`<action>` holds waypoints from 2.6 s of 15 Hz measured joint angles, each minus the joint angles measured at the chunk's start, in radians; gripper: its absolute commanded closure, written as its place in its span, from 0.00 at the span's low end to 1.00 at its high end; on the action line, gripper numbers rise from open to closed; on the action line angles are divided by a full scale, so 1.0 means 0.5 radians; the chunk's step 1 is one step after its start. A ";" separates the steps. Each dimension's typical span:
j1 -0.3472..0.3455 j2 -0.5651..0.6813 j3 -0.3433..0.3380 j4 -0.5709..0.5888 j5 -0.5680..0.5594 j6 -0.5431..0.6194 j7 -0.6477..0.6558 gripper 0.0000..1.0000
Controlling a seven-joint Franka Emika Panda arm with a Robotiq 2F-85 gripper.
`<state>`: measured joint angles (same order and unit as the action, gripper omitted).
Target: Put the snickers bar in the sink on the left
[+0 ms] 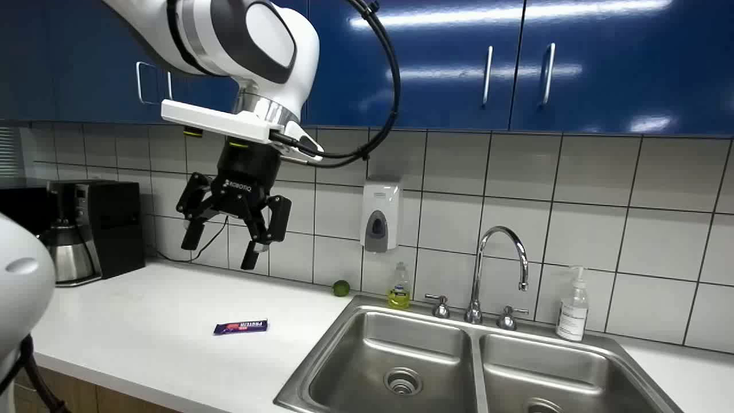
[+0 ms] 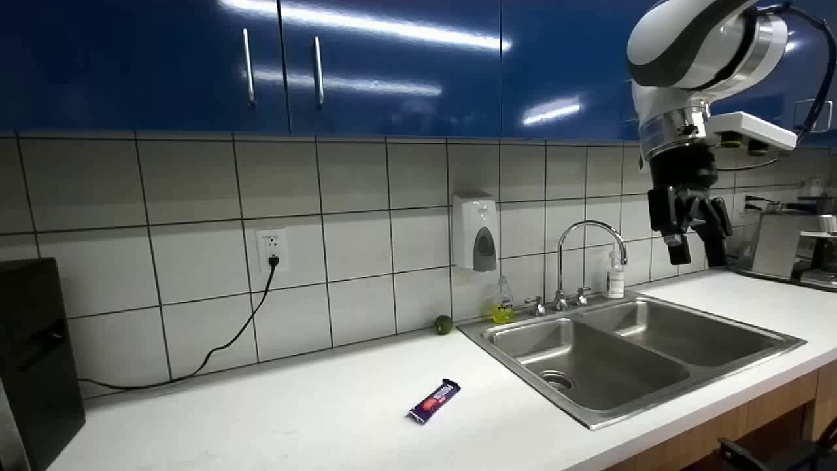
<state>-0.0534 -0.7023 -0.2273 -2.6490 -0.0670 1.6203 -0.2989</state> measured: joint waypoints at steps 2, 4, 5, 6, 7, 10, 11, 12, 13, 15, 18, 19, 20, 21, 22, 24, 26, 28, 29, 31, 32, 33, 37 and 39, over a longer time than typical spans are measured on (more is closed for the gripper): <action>0.000 0.002 0.000 0.000 0.001 0.000 0.000 0.00; 0.000 0.003 0.005 0.000 0.001 0.039 0.013 0.00; 0.000 0.004 0.011 -0.001 0.001 0.083 0.028 0.00; 0.000 0.005 0.022 -0.003 0.000 0.138 0.045 0.00; 0.000 0.008 0.036 -0.006 -0.001 0.196 0.065 0.00; 0.000 0.041 0.091 -0.037 -0.001 0.382 0.143 0.00; 0.001 0.064 0.111 -0.054 0.000 0.450 0.174 0.00; 0.002 0.093 0.129 -0.072 0.000 0.519 0.200 0.00; 0.005 0.134 0.147 -0.091 0.002 0.592 0.228 0.00; 0.013 0.245 0.180 -0.119 0.010 0.751 0.284 0.00; 0.036 0.480 0.223 -0.124 0.039 0.989 0.354 0.00; 0.047 0.567 0.236 -0.121 0.055 1.065 0.366 0.00; 0.059 0.653 0.249 -0.114 0.068 1.132 0.380 0.00; 0.070 0.741 0.266 -0.101 0.080 1.194 0.395 0.00; 0.081 0.826 0.281 -0.080 0.089 1.244 0.406 0.00; 0.104 0.992 0.311 -0.017 0.094 1.323 0.431 0.00; 0.123 1.144 0.346 0.066 0.095 1.375 0.449 0.00; 0.138 1.278 0.381 0.157 0.095 1.401 0.467 0.00; 0.146 1.337 0.397 0.201 0.094 1.410 0.473 0.00; 0.166 1.455 0.428 0.289 0.094 1.431 0.486 0.00; 0.176 1.511 0.445 0.328 0.094 1.445 0.490 0.00; 0.188 1.564 0.459 0.362 0.094 1.458 0.492 0.00; 0.240 1.748 0.504 0.483 0.089 1.490 0.495 0.00; 0.265 1.823 0.519 0.528 0.085 1.511 0.495 0.00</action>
<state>0.0789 0.2090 0.0322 -2.3849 -0.0246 2.3756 -0.0516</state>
